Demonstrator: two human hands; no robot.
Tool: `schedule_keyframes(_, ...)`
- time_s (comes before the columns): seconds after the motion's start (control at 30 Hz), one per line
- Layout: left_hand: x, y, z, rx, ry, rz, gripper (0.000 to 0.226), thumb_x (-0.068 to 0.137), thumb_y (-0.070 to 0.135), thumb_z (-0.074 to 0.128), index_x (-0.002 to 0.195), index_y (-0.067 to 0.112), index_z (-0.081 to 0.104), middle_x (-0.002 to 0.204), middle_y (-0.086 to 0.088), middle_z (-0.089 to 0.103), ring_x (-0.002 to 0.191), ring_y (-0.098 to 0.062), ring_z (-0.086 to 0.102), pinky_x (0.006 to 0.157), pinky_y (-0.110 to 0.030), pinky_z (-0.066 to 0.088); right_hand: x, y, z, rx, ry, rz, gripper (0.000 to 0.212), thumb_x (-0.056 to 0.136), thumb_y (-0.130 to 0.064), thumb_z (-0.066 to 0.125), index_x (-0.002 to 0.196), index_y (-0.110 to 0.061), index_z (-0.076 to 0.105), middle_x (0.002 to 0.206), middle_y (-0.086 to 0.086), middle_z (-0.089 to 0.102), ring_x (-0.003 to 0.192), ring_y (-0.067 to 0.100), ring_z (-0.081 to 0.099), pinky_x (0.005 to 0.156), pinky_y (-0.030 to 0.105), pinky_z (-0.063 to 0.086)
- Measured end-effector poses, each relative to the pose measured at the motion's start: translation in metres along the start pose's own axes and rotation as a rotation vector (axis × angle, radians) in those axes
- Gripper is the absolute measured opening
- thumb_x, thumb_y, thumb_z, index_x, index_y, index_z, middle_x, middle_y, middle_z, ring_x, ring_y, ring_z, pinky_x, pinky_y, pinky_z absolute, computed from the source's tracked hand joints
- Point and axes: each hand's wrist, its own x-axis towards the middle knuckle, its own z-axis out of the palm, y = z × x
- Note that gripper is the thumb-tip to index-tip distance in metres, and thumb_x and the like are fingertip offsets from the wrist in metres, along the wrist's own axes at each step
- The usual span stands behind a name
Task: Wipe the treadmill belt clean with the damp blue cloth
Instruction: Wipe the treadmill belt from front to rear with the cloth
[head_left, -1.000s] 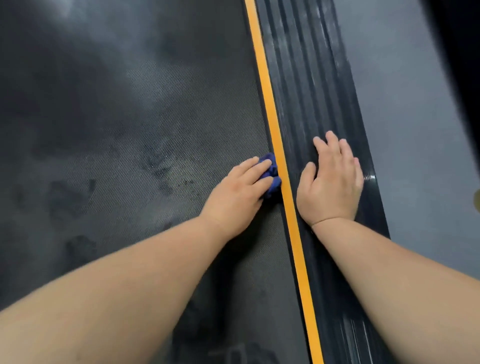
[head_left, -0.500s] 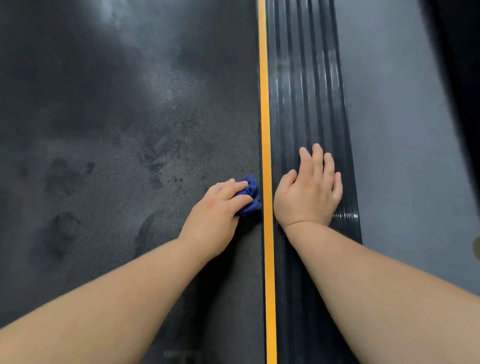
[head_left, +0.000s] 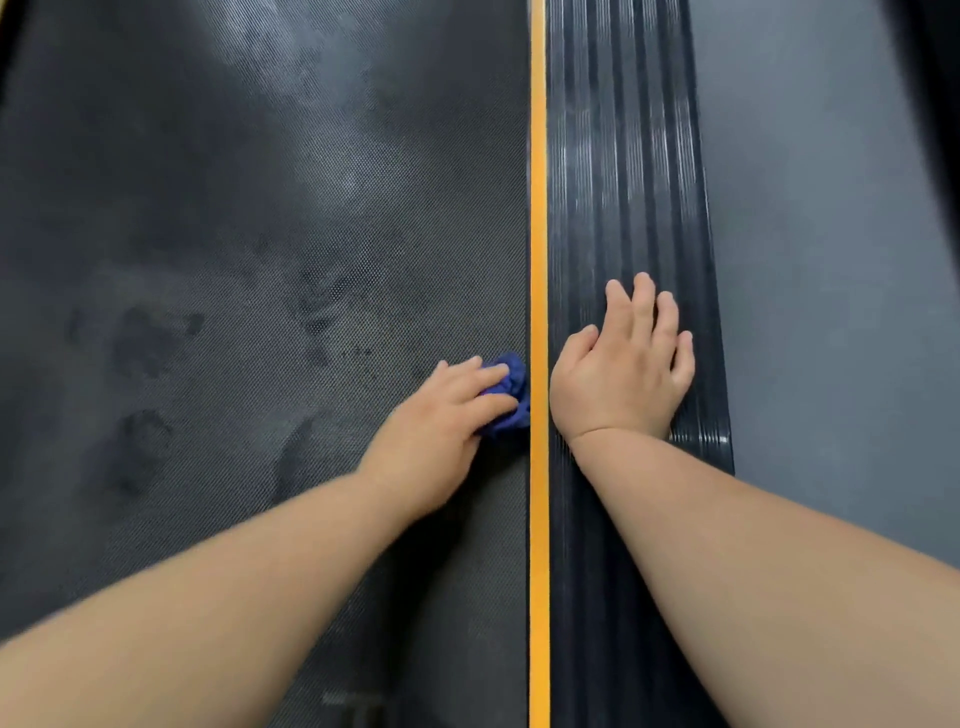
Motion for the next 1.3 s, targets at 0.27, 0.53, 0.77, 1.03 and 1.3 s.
schedule_keyframes(0.27, 0.075, -0.047, -0.022, -0.050, 0.142, -0.244, 0.035, 0.086, 0.004, 0.056, 0.118, 0.015, 0.064, 0.141, -0.004, 0.048, 0.138, -0.032, 0.032, 0.115, -0.045, 0.013, 0.000, -0.001, -0.001, -0.020, -0.018, 0.016, 0.050, 0.094, -0.029, 0.034, 0.143, -0.026, 0.034, 0.157, -0.006, 0.021, 0.145, 0.016, 0.012, 0.116, 0.041, 0.008)
schedule_keyframes(0.53, 0.016, -0.050, -0.016, -0.022, -0.061, 0.282, 0.042, 0.079, 0.017, 0.041, 0.110, 0.017, 0.069, 0.129, -0.005, 0.060, 0.123, -0.030, 0.053, 0.107, -0.050, 0.023, 0.001, -0.003, -0.002, -0.039, -0.005, 0.022, 0.049, 0.093, -0.028, 0.035, 0.143, -0.027, 0.036, 0.155, -0.007, 0.025, 0.144, 0.015, 0.014, 0.117, 0.042, 0.010)
schedule_keyframes(0.77, 0.090, -0.055, -0.020, -0.062, 0.124, -0.025, 0.042, 0.088, 0.004, 0.056, 0.124, 0.024, 0.061, 0.143, 0.007, 0.045, 0.141, -0.020, 0.028, 0.117, -0.043, 0.008, 0.001, -0.003, 0.000, -0.019, 0.026, -0.001, 0.049, 0.095, -0.030, 0.034, 0.144, -0.028, 0.034, 0.155, -0.008, 0.024, 0.144, 0.014, 0.013, 0.117, 0.040, 0.008)
schedule_keyframes(1.03, 0.016, -0.045, -0.017, -0.099, -0.062, 0.372, 0.048, 0.080, -0.004, 0.058, 0.117, 0.025, 0.067, 0.139, 0.009, 0.051, 0.131, -0.008, 0.039, 0.104, -0.011, 0.016, -0.002, -0.002, 0.001, 0.023, 0.082, -0.030, 0.047, 0.095, -0.026, 0.033, 0.142, -0.023, 0.038, 0.155, -0.004, 0.028, 0.144, 0.017, 0.019, 0.118, 0.041, 0.011)
schedule_keyframes(1.3, 0.022, -0.067, -0.016, -0.073, 0.211, -0.002, 0.041, 0.084, 0.003, 0.059, 0.121, 0.022, 0.065, 0.137, 0.005, 0.053, 0.130, -0.017, 0.044, 0.103, -0.020, 0.028, -0.012, -0.002, 0.003, 0.050, 0.186, -0.188, 0.034, 0.088, -0.015, 0.037, 0.113, -0.014, 0.061, 0.113, 0.008, 0.062, 0.106, 0.030, 0.052, 0.091, 0.039, 0.039)
